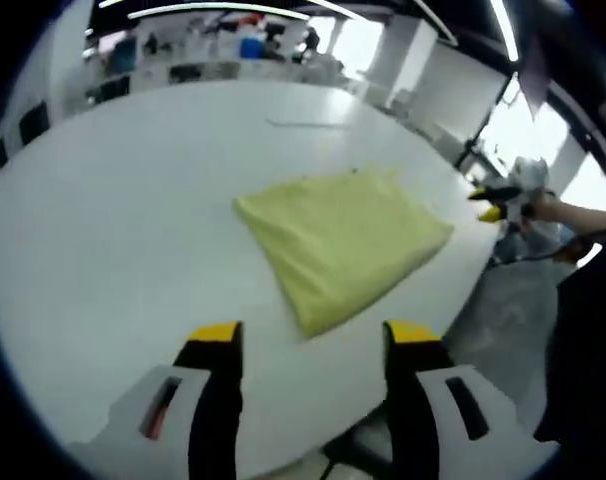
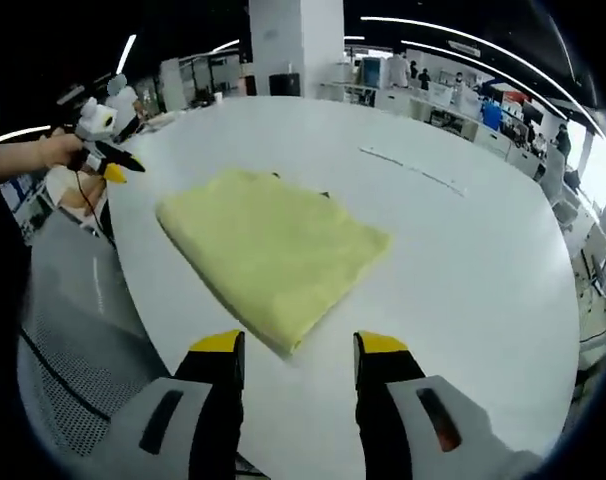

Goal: Fold the garment on the visible template until the final outline fits inside the template.

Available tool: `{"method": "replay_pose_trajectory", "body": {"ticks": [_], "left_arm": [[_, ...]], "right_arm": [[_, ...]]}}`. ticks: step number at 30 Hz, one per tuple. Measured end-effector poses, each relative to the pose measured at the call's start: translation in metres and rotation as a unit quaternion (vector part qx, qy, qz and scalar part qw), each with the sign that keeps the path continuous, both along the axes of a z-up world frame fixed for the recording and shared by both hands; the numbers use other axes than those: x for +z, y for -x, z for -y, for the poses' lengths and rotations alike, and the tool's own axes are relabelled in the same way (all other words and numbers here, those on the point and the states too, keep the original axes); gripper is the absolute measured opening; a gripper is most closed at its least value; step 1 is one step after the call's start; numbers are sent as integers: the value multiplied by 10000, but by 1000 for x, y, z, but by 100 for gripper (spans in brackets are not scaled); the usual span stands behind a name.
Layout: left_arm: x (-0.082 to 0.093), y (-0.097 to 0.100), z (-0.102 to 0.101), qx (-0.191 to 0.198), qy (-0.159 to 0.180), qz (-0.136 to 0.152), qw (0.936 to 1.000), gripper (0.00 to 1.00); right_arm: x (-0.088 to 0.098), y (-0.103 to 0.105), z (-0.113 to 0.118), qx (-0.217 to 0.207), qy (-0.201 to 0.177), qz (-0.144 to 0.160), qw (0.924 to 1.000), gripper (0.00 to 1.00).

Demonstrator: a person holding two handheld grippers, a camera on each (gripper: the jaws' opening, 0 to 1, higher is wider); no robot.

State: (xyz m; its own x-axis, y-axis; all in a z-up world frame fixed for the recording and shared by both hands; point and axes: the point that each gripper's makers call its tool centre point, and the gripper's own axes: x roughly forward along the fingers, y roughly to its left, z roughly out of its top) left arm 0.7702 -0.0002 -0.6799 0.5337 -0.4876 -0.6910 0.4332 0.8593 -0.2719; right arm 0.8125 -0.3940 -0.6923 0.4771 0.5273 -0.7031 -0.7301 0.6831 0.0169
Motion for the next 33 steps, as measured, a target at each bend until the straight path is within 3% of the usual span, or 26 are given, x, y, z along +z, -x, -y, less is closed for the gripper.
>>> {"method": "replay_pose_trajectory", "body": {"ticks": [7,14,18,22,28,33], "left_arm": [[30,13,5,86,117,157,9998,77],[59,23,11,162,274,356,9989,92],[62,31,13,206,327,280,9989,97],[59,42,13,135,115,117,9998,100],[66,51,21,162,317,106,9993,100],[66,53,19,192,287,108,9993,100]], "right_arm": [[22,16,8,-423,-248,-66,9988,66],[56,21,7,-835,-965,-108,9918,87],[74,17,6,-982,-1317,13,9864,99],[80,18,4,-952,-1395,57,9856,100],[80,31,-2,-785,-1239,47,9892,100],[76,51,-4,-669,-1153,-41,9911,100]]}}
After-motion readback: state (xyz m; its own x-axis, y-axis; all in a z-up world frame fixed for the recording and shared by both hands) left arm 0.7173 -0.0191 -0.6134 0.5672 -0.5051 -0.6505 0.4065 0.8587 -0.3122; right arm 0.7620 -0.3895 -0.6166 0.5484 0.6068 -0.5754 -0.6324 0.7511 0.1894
